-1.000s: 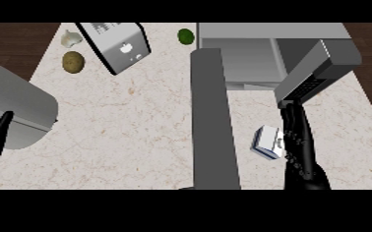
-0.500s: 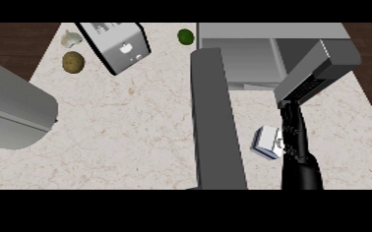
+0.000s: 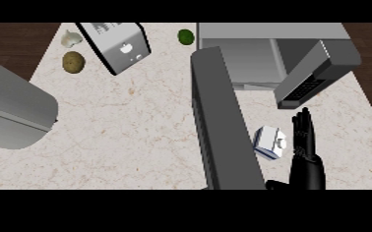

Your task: Pick up the milk, place it into the microwave and close the microwave

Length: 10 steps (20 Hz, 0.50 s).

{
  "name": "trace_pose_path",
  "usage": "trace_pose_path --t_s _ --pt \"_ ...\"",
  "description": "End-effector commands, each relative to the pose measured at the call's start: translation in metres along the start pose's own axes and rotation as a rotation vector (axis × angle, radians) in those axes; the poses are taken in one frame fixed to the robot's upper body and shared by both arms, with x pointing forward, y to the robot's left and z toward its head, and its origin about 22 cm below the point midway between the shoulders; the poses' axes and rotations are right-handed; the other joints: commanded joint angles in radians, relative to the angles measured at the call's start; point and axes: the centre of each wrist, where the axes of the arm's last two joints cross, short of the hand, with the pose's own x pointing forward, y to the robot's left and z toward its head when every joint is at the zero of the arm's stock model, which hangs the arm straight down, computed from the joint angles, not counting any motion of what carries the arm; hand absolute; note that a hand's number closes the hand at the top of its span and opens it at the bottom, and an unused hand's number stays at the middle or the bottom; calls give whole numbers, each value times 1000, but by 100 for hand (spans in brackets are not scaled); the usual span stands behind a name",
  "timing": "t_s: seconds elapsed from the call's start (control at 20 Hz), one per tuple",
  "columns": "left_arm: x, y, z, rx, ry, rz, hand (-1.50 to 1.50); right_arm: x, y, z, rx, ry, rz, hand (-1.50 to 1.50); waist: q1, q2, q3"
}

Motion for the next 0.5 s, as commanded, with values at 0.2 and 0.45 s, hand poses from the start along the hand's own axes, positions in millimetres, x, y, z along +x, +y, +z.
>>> trace_pose_path --t_s 0.2,0.45 --pt "1 7 6 -1 -15 -6 -150 -66 -31 -2 -22 50 51 -150 1 5 2" --pt "6 10 10 -5 8 15 -150 -94 -49 28 -5 64 20 -150 -1 4 2"
